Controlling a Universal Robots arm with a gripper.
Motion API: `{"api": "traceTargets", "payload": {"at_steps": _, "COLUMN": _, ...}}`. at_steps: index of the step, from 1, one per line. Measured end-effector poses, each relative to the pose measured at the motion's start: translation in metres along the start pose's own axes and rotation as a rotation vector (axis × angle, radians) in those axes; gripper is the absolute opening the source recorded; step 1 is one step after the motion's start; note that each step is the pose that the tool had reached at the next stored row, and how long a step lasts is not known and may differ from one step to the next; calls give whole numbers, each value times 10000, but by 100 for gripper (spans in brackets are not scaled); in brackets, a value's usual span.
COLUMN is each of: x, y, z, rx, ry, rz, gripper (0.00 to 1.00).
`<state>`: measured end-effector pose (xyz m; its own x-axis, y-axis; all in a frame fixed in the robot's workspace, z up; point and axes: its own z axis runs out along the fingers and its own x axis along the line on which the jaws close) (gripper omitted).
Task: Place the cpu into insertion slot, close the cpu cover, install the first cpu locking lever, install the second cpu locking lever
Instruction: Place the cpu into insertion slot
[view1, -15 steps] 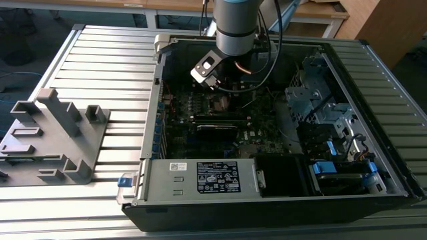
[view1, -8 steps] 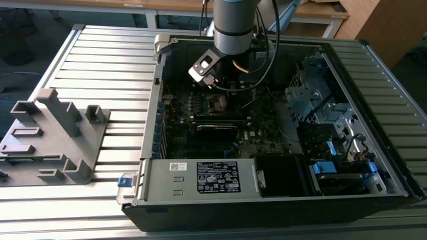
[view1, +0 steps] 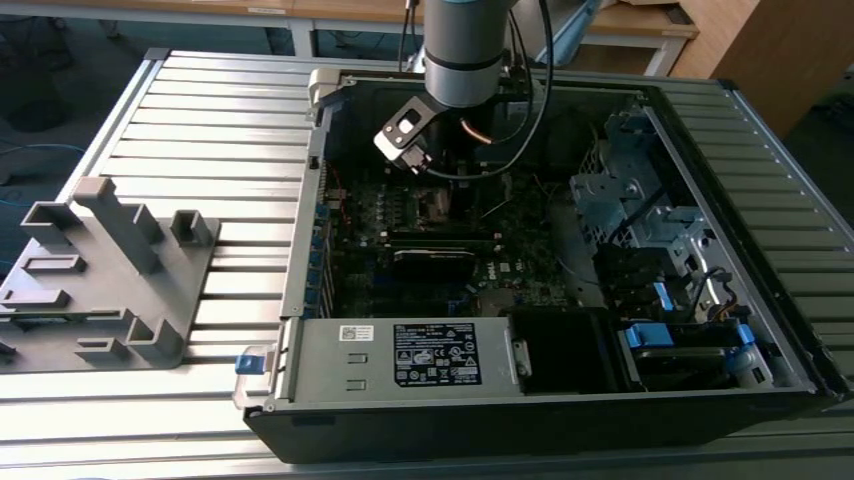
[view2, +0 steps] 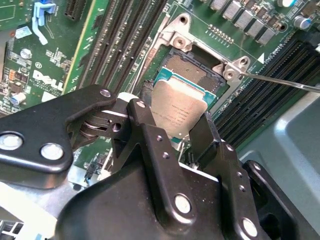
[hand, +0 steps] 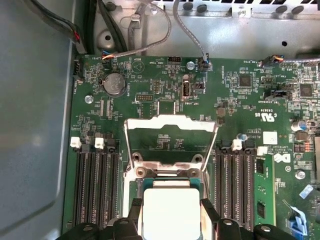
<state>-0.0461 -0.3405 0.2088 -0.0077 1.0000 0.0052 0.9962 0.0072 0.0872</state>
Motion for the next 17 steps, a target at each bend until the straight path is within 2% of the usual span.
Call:
{"api": "traceTargets", "payload": {"at_steps": 4, "x": 0, "y": -1, "z": 0, "rx": 2, "ry": -4, "rz": 5, "gripper": 54}}
{"api": "traceTargets", "payload": {"at_steps": 9, "x": 15, "y": -45, "z": 4, "rx": 0, "ry": -3, "rz": 17, "gripper": 54}}
{"api": "traceTargets", "payload": {"at_steps": 17, "x": 33, "y": -60, "z": 68, "rx": 2, "ry": -15, "rz": 136, "gripper": 54}}
